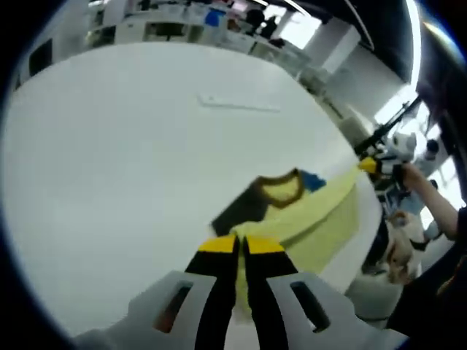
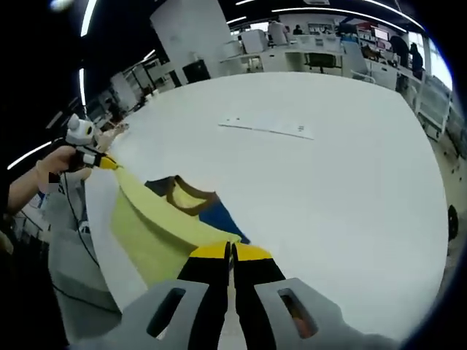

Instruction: Fold the garment on the visible template until the final outline fits inside the template.

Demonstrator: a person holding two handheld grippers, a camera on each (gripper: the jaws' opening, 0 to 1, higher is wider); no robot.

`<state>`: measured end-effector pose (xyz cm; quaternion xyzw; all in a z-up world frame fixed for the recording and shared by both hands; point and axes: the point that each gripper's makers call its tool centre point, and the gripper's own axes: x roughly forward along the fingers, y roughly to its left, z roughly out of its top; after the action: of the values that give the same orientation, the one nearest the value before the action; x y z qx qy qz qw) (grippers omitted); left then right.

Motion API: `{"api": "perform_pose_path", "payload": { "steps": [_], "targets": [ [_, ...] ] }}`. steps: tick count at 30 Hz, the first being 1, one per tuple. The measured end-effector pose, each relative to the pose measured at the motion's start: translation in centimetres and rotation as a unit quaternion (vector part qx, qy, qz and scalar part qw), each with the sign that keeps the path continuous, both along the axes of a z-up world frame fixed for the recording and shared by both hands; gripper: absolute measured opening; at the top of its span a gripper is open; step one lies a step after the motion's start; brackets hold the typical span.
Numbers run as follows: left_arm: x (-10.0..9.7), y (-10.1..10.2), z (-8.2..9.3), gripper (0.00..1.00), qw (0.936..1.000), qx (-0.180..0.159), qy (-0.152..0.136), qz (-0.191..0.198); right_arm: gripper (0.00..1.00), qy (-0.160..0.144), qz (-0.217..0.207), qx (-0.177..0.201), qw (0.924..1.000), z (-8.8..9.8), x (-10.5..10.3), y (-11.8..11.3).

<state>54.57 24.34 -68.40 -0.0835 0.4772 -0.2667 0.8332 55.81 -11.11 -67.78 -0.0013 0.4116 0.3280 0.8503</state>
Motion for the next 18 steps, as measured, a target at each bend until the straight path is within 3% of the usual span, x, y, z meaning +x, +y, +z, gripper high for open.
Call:
{"api": "perform_pose_path", "payload": {
  "steps": [18],
  "targets": [
    [1.8, 0.1, -3.6, 0.0, 0.9989, 0.03, 0.027, -0.022, 0.02, 0.039, -0.003, -0.007, 0.9992, -4.4, 2.2, 0.2]
  ]
}}
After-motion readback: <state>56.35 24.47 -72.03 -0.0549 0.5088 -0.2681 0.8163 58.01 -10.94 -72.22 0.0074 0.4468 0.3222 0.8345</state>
